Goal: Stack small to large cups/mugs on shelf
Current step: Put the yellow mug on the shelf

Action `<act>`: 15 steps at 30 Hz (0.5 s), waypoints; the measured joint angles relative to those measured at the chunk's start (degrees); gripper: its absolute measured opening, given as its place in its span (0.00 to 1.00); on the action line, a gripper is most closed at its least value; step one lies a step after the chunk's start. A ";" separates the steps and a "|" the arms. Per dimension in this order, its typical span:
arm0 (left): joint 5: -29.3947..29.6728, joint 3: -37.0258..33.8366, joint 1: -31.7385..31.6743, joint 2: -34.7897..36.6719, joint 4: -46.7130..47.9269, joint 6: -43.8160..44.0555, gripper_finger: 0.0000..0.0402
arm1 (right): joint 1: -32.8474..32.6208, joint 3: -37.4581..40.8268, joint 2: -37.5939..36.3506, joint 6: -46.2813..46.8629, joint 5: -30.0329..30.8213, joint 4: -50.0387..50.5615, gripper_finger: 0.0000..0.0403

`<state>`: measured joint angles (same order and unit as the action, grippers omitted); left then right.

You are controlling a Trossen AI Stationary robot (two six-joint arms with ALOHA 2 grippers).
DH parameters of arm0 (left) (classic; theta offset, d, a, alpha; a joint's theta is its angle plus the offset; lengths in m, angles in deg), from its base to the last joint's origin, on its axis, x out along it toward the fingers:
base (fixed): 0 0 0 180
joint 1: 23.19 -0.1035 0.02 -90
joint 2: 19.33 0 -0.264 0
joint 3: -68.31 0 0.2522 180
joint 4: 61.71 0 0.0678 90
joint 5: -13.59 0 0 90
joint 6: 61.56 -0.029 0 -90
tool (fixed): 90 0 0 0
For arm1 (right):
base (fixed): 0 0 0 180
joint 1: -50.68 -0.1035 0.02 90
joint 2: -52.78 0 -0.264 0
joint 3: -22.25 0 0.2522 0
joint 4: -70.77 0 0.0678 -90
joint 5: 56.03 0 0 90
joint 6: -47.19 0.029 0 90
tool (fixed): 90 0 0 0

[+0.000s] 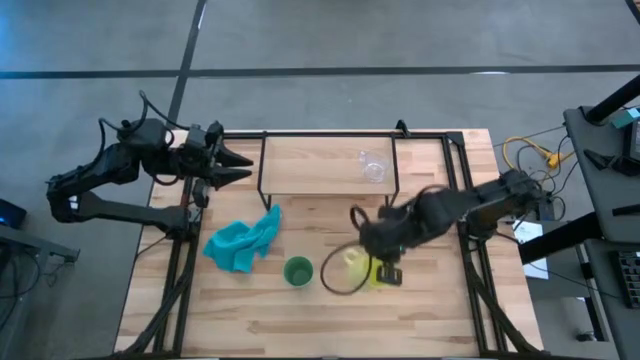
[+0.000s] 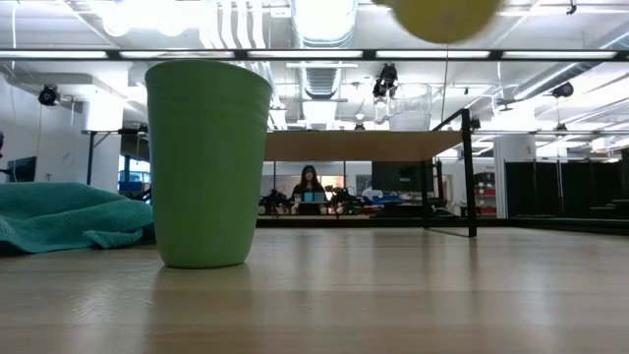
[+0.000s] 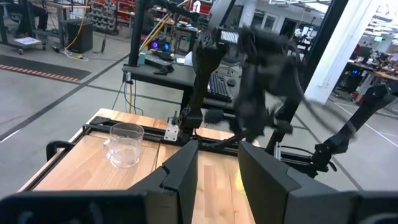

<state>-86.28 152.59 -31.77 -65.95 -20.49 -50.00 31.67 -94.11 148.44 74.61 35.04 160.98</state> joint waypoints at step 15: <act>0.00 0.00 -0.02 -0.23 0.00 -0.48 0.26 | 16.66 -19.06 0.71 -11.21 9.49 8.70 0.02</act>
<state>-86.27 152.59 -31.78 -66.18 -20.49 -50.48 48.33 -113.16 149.15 63.39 44.53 169.67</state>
